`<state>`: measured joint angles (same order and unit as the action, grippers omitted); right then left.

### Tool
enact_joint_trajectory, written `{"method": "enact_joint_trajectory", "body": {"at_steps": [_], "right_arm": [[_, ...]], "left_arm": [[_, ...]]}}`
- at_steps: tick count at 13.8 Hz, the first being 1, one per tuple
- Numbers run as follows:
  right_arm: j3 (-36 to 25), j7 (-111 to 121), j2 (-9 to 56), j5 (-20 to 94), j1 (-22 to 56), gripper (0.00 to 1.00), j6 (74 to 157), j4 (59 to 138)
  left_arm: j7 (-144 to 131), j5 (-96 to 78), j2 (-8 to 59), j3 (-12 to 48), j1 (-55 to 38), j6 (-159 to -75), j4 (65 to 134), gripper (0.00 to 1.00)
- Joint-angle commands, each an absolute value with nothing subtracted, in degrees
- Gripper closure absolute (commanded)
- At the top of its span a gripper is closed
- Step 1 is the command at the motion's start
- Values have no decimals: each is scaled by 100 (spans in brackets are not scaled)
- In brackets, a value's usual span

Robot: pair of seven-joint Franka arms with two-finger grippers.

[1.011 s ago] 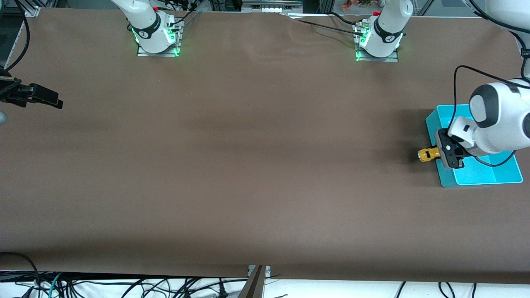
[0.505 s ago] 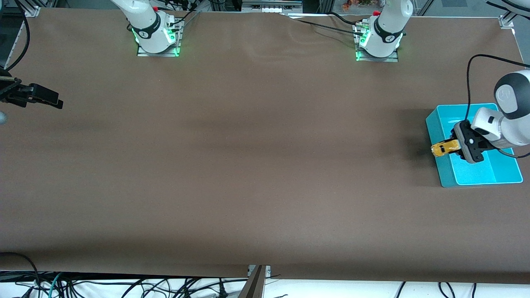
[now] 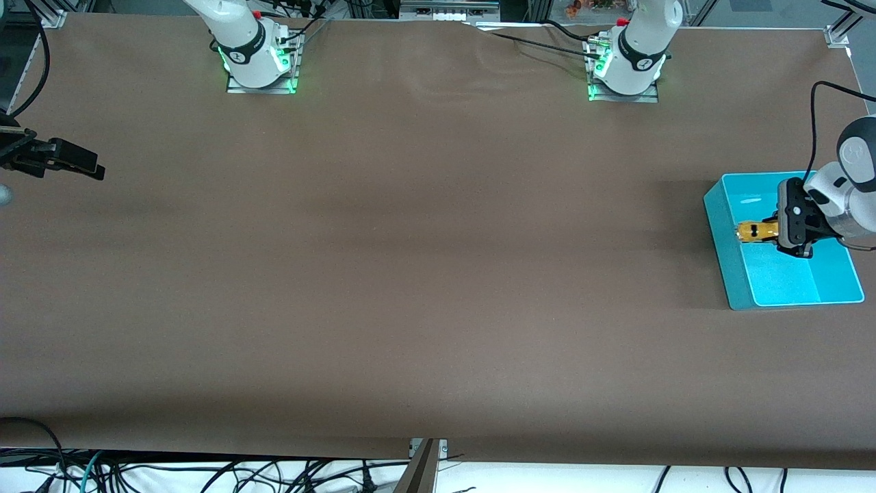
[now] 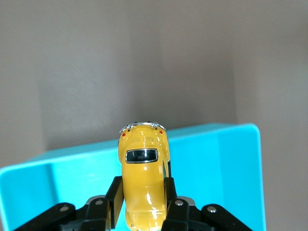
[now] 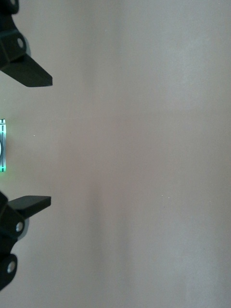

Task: Wind and store yellow beetle car
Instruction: 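Carry the car over the cyan bin and lower it inside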

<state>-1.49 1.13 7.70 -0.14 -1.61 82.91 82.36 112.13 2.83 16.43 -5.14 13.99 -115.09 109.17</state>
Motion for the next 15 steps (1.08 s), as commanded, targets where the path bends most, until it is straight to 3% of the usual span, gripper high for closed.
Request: {"method": "enact_joint_trajectory", "body": {"at_steps": [1, 5, 8, 14, 15], "right_arm": [[-158, 185, 738, -18, -149, 0, 8297, 8244], [-158, 185, 738, -18, -149, 0, 8297, 8244], [-158, 185, 738, -9, -149, 0, 8297, 8244], [-158, 185, 738, -9, -149, 0, 8297, 8244], [-158, 185, 738, -9, -149, 0, 8297, 8244]], "left_arm": [[11566, 580, 1573, -466, 1695, -11505, 11170, 100], [11566, 984, 1547, -466, 2030, -12065, 11740, 100], [11549, 984, 1573, -466, 2284, -13277, 12461, 100], [11496, 1107, 2021, -466, 2522, -13727, 12647, 100], [11496, 1107, 2030, -466, 2514, -13729, 12656, 73]]}}
